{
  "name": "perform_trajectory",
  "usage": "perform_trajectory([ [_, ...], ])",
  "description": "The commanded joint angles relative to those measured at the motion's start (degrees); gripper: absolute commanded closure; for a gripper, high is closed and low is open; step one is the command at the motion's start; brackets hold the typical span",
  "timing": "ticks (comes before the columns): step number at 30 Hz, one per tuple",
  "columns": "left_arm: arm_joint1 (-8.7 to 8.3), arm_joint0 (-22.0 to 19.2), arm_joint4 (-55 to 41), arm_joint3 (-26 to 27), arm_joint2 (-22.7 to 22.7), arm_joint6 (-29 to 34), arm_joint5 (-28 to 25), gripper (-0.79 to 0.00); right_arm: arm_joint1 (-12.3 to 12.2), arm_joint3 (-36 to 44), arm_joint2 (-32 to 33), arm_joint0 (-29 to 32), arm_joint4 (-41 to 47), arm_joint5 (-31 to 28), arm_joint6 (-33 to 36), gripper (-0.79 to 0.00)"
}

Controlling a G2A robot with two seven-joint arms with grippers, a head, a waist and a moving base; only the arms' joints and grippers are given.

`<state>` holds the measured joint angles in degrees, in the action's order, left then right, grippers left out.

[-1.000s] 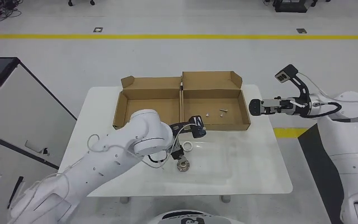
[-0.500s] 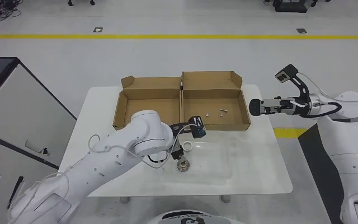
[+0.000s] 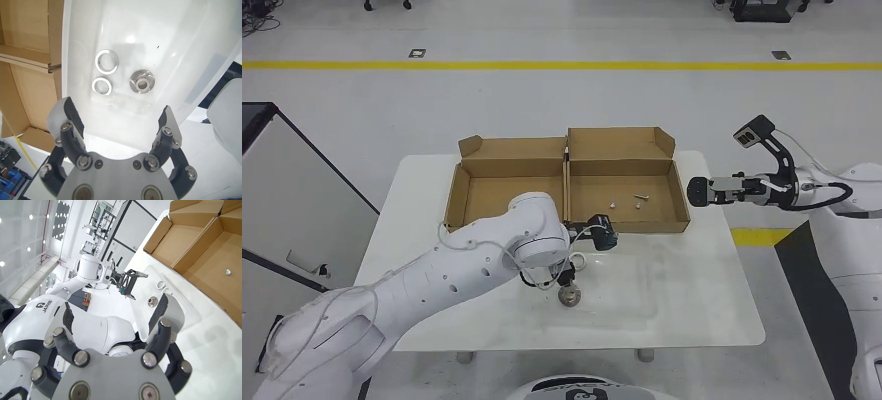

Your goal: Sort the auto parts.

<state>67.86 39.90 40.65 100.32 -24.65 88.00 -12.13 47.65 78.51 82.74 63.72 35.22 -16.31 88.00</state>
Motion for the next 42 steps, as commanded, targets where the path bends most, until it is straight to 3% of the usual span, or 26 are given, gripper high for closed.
perform_trajectory([
  [1, 0.1, -0.2, 0.2, 0.0, 0.2, 0.0, 0.0, -0.785, 0.0, 0.0, 0.0, 0.0, 0.0, 0.0, 0.0, -0.785],
  [8, 0.05, 1.1, 1.7, -0.6, 1.1, -1.3, -1.4, -0.785, 0.0, 0.0, 0.0, 0.0, 0.0, 0.0, 0.0, -0.785],
  [19, 1.3, 1.4, 4.2, -2.0, 3.4, -0.9, -1.7, -0.785, 0.0, 0.0, 0.0, 0.0, 0.0, 0.0, 0.0, -0.785],
  [24, 1.73, 1.6, 4.4, -2.7, 3.8, -0.7, -1.8, -0.566, 0.0, 0.0, 0.0, 0.0, 0.0, 0.0, 0.0, -0.785],
  [32, 2.61, 1.7, 4.2, -3.3, 5.4, 0.0, -3.1, -0.542, 0.0, 0.0, 0.0, 0.0, 0.0, 0.0, 0.0, -0.785],
  [36, 3.03, 1.4, 3.5, -3.9, 6.2, 0.0, -3.4, -0.579, 0.0, 0.0, 0.0, 0.0, 0.0, 0.0, 0.0, -0.785],
  [42, 3.91, 0.8, 2.7, -5.4, 7.3, -0.1, -4.2, -0.542, 0.0, 0.0, 0.0, 0.0, 0.0, 0.0, 0.0, -0.785],
])
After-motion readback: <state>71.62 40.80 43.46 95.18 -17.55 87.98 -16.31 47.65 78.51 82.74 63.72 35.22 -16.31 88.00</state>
